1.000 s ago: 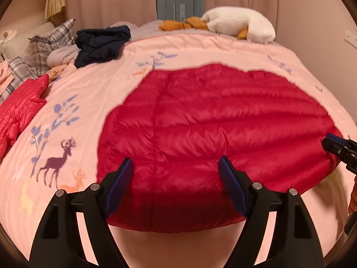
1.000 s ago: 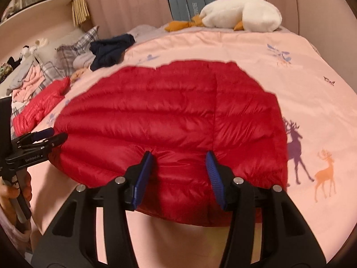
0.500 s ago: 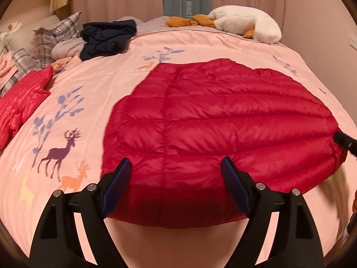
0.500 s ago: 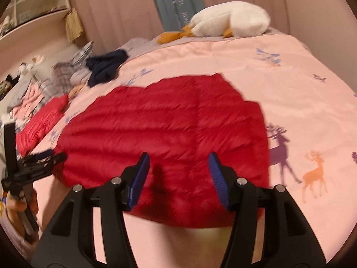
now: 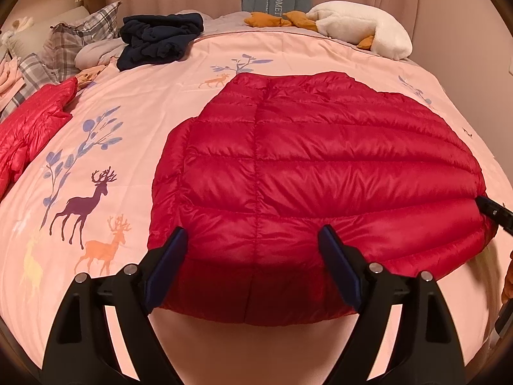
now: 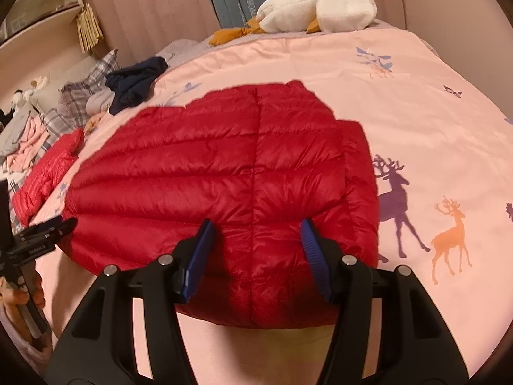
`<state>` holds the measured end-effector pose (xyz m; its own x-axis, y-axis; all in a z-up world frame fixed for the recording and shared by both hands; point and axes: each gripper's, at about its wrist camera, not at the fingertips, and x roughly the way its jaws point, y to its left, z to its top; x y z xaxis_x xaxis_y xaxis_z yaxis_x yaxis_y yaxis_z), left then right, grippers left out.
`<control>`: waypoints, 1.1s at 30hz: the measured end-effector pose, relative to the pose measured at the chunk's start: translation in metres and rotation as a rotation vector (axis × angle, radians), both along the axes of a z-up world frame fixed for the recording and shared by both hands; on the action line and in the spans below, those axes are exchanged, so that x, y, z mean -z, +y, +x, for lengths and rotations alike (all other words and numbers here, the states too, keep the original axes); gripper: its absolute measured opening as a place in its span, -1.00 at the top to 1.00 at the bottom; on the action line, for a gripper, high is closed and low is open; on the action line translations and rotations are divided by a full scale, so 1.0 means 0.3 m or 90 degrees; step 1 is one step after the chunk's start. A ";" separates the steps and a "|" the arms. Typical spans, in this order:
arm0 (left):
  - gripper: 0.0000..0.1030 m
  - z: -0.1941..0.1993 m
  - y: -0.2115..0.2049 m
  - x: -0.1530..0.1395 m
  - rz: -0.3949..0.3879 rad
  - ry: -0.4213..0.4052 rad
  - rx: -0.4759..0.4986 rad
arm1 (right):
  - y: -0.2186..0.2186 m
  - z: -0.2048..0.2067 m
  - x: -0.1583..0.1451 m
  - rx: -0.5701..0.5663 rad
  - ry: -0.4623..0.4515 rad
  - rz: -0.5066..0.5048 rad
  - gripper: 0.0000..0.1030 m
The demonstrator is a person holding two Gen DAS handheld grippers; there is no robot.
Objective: Fold large clothes
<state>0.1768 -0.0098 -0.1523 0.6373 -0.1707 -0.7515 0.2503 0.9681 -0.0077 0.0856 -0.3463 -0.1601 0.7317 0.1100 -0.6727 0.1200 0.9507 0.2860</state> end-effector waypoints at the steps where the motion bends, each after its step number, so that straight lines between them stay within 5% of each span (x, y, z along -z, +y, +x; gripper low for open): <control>1: -0.64 -0.003 0.003 0.000 0.001 0.000 -0.001 | -0.006 -0.009 -0.007 0.003 -0.006 0.004 -0.11; 33: -0.64 -0.030 0.054 0.014 0.005 0.013 -0.017 | -0.025 -0.042 0.020 0.013 0.018 0.001 -0.11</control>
